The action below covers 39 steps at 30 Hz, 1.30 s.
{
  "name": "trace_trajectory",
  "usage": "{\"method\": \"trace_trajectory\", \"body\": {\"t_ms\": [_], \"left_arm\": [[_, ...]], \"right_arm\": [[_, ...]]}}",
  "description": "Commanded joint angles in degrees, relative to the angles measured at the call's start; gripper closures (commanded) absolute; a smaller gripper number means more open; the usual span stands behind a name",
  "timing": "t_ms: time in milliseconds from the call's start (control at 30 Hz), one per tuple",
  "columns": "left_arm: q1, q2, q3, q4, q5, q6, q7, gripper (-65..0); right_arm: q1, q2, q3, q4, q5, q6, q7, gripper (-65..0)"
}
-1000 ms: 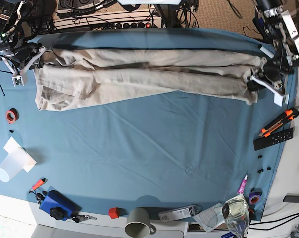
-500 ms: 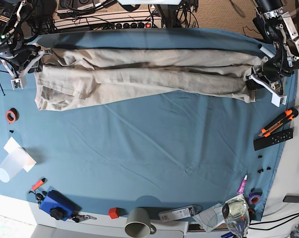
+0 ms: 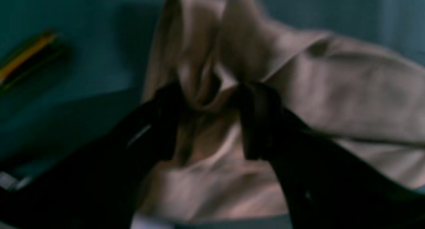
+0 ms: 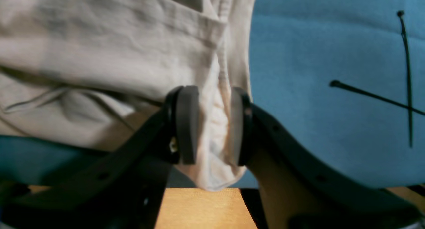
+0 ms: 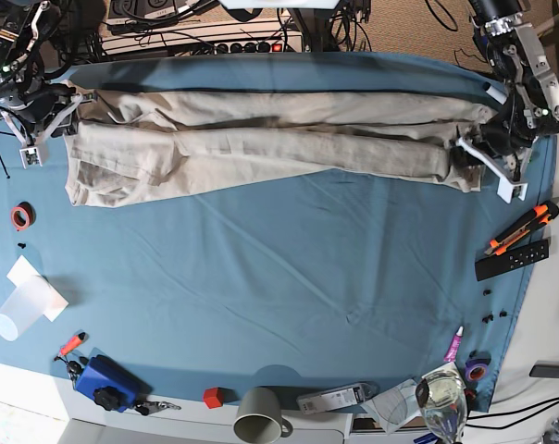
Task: Fold the T-shirt properly
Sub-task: 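Hold the folded strip with both grippers and smooth it flat, then lift the hem end with the left gripper and carry it toward the right gripper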
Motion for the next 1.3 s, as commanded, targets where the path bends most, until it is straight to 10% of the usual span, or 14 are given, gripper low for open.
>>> {"method": "trace_trajectory", "body": {"t_ms": [0,467,800,1100,1267], "left_arm": [[-0.28,-0.63,-0.22,1.40,0.87,0.15,-0.66,-30.3],[-0.24,-0.59,-0.17,1.57,8.35,1.64,-3.39,-31.4],[3.41,0.87,-0.15,-2.84,-1.33,-1.05,2.03,-31.1],[6.23,2.19,-0.17,-3.67,-10.12,-6.71,5.90,-1.8],[3.91,1.95,-0.20,-3.21,-10.12,-6.51,5.07,0.0]], "right_arm": [[0.31,1.14,0.63,1.01,0.33,-0.42,1.20,-17.5],[0.31,1.14,0.63,1.01,0.35,-0.59,1.53,-17.5],[0.31,1.14,0.63,1.01,0.37,-0.61,2.43,-17.4],[0.31,1.16,0.63,1.01,0.37,-0.61,2.45,-17.5],[0.31,1.14,0.63,1.01,0.35,-0.61,2.43,-17.5]]}}
